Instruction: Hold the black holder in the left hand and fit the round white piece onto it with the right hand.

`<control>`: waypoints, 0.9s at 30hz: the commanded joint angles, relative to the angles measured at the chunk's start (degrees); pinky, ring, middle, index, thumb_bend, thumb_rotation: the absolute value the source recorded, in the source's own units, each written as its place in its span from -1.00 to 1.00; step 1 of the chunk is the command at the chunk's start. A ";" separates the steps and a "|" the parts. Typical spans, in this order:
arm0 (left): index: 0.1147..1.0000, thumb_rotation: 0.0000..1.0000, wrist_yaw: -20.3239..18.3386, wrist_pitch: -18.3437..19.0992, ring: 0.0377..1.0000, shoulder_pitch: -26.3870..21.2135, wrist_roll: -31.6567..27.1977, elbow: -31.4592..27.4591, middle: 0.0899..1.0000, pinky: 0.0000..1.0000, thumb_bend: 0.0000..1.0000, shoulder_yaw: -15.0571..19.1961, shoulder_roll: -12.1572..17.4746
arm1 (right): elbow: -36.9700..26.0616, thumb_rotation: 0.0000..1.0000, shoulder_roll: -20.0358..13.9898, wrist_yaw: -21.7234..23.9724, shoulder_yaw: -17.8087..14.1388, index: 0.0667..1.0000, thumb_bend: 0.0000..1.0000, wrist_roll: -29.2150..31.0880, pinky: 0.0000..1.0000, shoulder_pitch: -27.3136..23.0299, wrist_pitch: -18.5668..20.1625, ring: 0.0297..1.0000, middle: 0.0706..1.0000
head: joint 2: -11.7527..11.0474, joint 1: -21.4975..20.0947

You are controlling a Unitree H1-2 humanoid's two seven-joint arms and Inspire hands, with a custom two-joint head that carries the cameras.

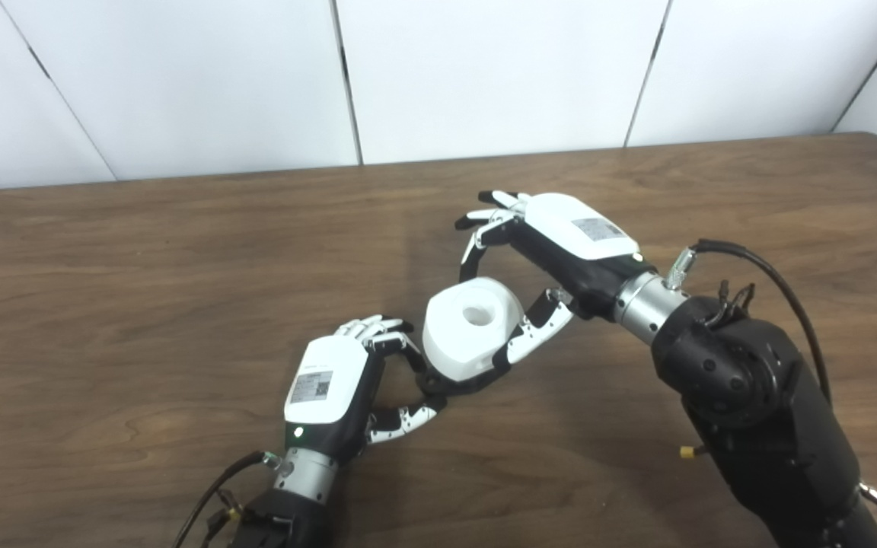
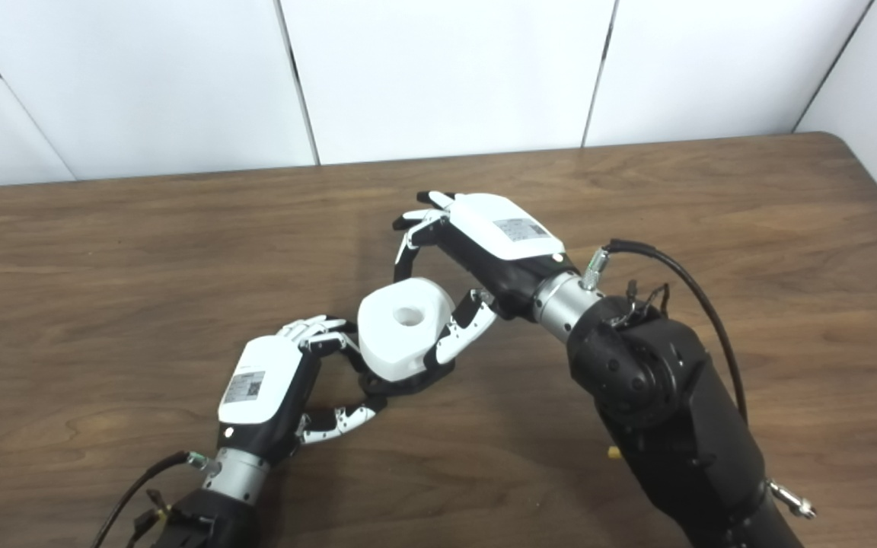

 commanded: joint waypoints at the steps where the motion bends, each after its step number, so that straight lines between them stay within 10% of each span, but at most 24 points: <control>1: -0.16 -0.91 -1.35 0.63 0.66 -0.30 1.36 0.80 0.51 0.69 0.04 -0.82 0.09 | -1.41 -0.72 -0.64 -0.41 -0.41 -0.11 0.05 0.13 1.00 -1.54 -1.81 0.95 0.70 | 0.08 -0.05; 27: -0.16 -0.91 -1.13 1.07 0.65 -0.25 1.75 0.57 0.51 0.68 0.04 -1.11 -0.22 | -0.04 -0.72 -0.04 -2.34 0.17 -0.11 0.05 -0.55 1.00 -0.05 -4.12 0.93 0.70 | 0.22 0.26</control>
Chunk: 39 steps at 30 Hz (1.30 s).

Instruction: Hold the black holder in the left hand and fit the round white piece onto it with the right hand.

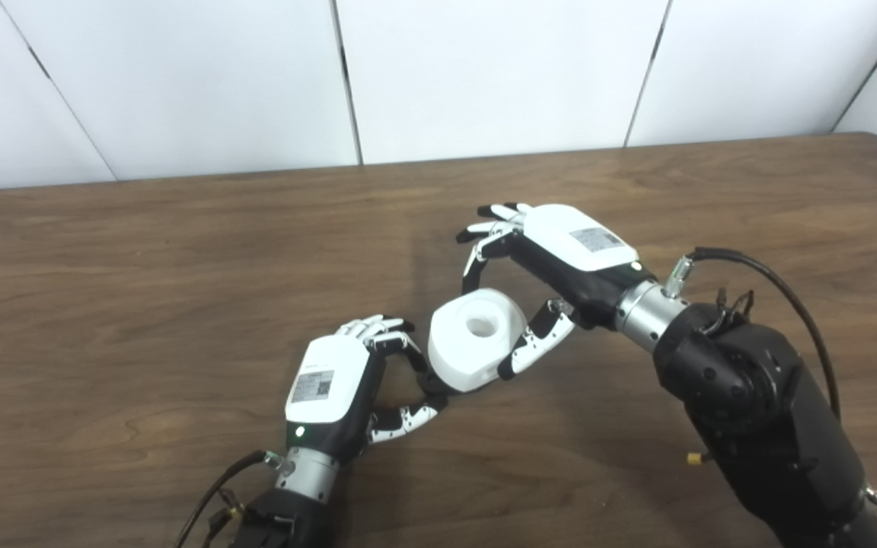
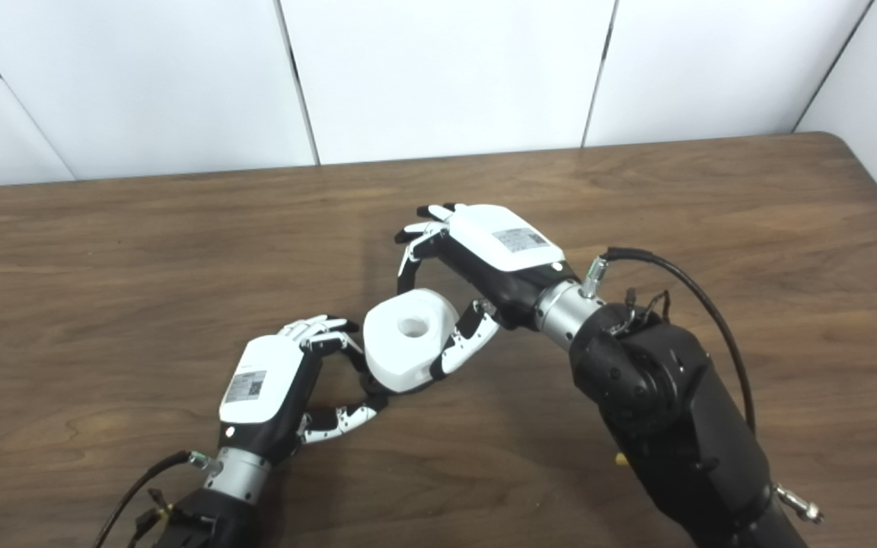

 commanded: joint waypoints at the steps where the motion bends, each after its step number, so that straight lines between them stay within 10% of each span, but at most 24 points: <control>1: -0.16 -0.91 -1.14 0.57 0.65 -0.21 1.47 0.64 0.51 0.68 0.04 -0.90 -0.11 | -0.80 -0.72 0.61 -1.86 -0.55 -0.11 0.05 -0.31 1.00 -1.14 -1.62 0.93 0.70 | 0.05 0.00; 39: -0.16 -0.91 -1.66 1.18 0.67 -0.33 0.99 0.14 0.52 0.68 0.04 -1.03 -0.24 | 0.92 -0.72 0.44 -0.83 0.28 -0.11 0.05 -1.66 1.00 -1.06 -2.20 0.92 0.70 | 0.64 -0.12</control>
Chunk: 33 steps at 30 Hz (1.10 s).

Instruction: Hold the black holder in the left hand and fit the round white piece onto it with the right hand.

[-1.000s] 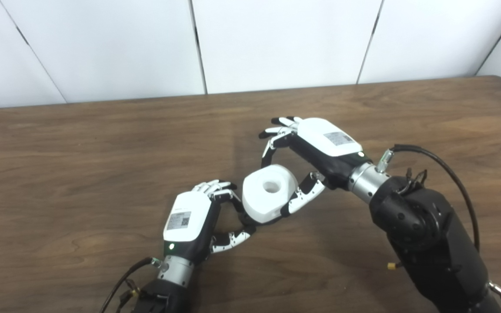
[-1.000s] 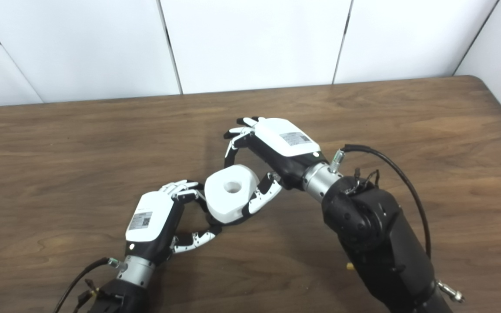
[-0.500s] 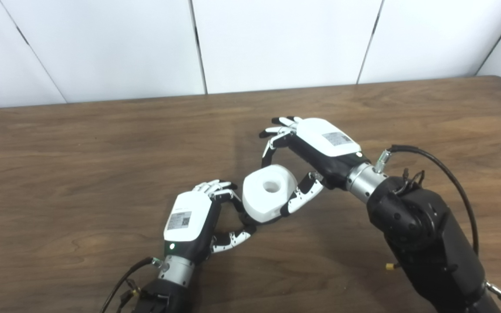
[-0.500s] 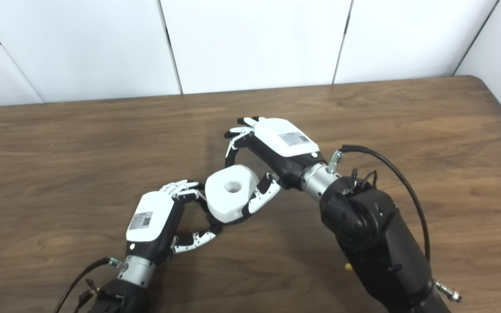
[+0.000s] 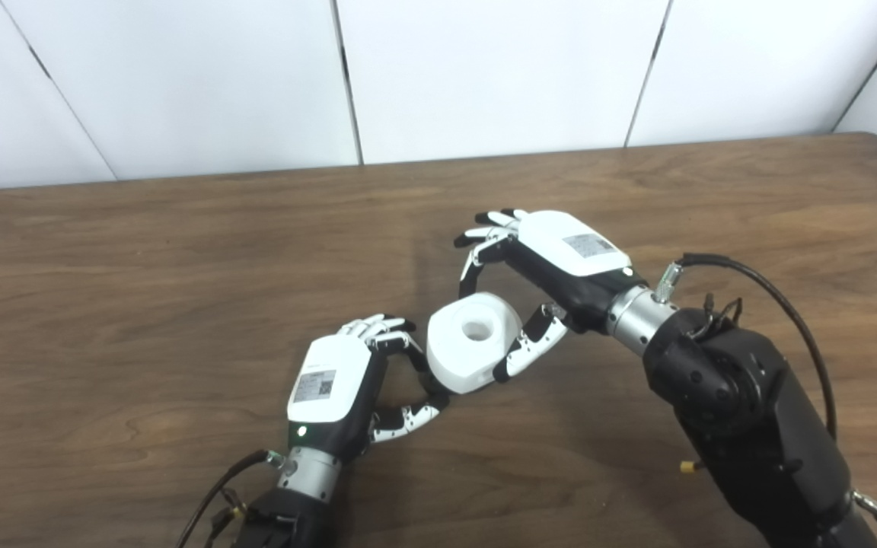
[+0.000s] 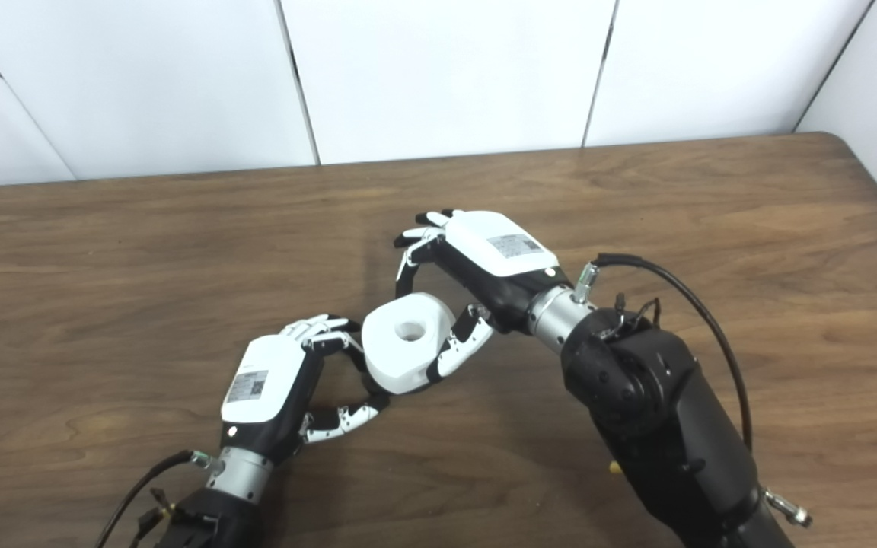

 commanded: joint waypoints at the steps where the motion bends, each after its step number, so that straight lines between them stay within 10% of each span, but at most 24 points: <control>1: -0.16 -0.91 -1.41 0.25 0.67 -0.30 0.94 0.24 0.52 0.68 0.04 -0.77 -0.01 | -0.99 -0.72 -0.40 -0.16 -0.15 -0.11 0.05 -0.42 1.00 -1.50 -1.29 0.91 0.70 | 0.03 -0.03; 13: -0.16 -0.91 -1.33 0.49 0.67 -0.42 1.08 0.29 0.52 0.68 0.04 -0.93 -0.06 | -0.66 -0.70 -0.89 1.57 0.85 -0.09 0.05 -2.72 1.00 -1.69 -1.37 0.89 0.70 | 0.05 -0.25; 15: -0.16 -0.91 -1.28 0.51 0.67 -0.44 1.27 0.26 0.52 0.68 0.04 -1.00 -0.05 | -0.60 -0.49 -1.00 2.06 0.88 0.10 0.70 -2.81 1.00 -1.75 -1.25 0.89 0.70 | 0.06 -0.26; 19: -0.16 -0.91 -0.86 0.21 0.66 -0.46 1.12 0.52 0.52 0.67 0.04 -1.06 -0.03 | -0.63 -0.35 -1.20 3.57 0.91 0.22 0.97 -3.24 1.00 -2.06 -1.02 0.91 0.74 | 0.01 -0.22; 33: -0.16 -0.91 -0.98 0.40 0.67 -0.78 1.08 0.98 0.52 0.68 0.04 -1.27 0.00 | -1.62 -0.23 -1.43 7.71 0.56 0.44 1.00 -4.46 1.00 -2.54 -0.17 1.00 0.86 | -0.40 -0.23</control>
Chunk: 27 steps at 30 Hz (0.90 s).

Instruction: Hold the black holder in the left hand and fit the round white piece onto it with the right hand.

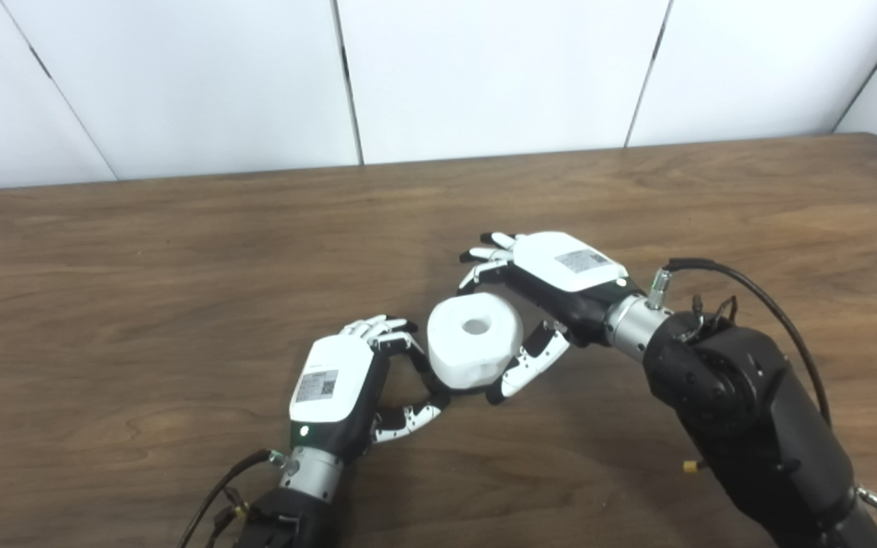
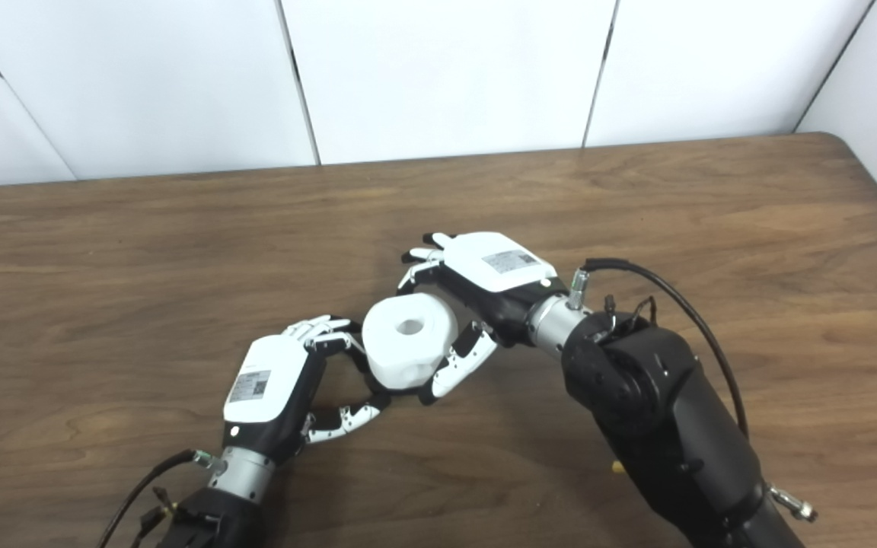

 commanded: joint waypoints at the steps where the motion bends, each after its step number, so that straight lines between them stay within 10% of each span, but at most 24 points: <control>1: -0.16 -0.91 -0.95 0.13 0.67 -0.56 1.11 1.04 0.52 0.68 0.04 -0.67 0.03 | -1.94 -0.23 -0.05 0.12 -0.77 0.44 1.00 -0.52 1.00 -2.04 -0.18 1.00 0.86 | 0.04 -0.06; 27: -0.16 -0.91 -0.38 -0.06 0.65 -0.67 0.93 1.79 0.48 0.68 0.04 -0.53 0.37 | -3.43 -0.06 -0.28 1.30 -3.51 0.51 1.00 -0.51 1.00 -3.67 -0.18 1.00 0.88 | -0.42 0.19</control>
